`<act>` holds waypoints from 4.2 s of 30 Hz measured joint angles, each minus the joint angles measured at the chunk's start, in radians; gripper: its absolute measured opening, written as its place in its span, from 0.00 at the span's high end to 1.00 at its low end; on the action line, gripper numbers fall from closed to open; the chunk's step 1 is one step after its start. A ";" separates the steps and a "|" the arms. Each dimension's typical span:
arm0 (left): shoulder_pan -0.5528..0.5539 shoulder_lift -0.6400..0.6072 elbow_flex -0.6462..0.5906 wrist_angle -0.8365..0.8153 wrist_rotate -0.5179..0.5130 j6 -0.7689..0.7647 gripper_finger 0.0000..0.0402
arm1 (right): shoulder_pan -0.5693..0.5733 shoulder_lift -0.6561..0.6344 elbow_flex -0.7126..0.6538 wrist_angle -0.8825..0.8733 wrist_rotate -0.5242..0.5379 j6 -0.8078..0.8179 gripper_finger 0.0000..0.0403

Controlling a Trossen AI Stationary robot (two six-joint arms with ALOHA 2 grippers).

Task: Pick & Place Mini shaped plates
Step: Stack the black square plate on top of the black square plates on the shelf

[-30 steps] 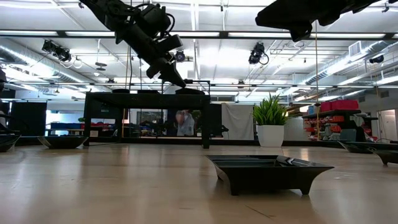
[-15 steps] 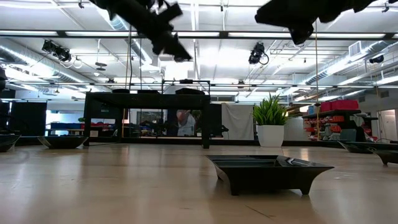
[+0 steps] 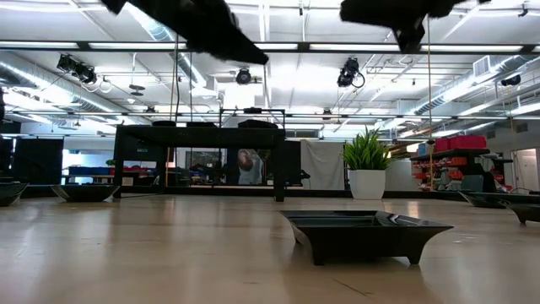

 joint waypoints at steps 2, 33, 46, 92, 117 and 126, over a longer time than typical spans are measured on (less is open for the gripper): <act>-0.041 0.028 -0.065 0.116 -0.002 -0.051 0.99 | 0.018 0.000 0.069 -0.187 -0.004 0.058 0.85; -0.062 0.430 -0.105 0.681 -0.009 -0.193 0.97 | 0.043 -0.014 -0.131 -0.943 -0.523 0.545 0.58; -0.062 0.430 -0.105 0.682 -0.008 -0.194 0.97 | 0.038 -0.015 -0.166 -0.832 -0.552 0.541 0.76; -0.056 0.188 -0.106 0.781 -0.440 -0.165 0.61 | -0.126 0.275 -0.086 0.785 0.452 -0.325 1.00; -0.086 0.188 -0.106 0.769 -0.653 -0.166 0.98 | -0.108 0.295 -0.033 0.730 0.370 -0.442 0.84; -0.097 0.181 -0.106 0.689 -0.721 -0.172 0.99 | 0.008 0.295 -0.034 0.713 0.630 -0.642 0.60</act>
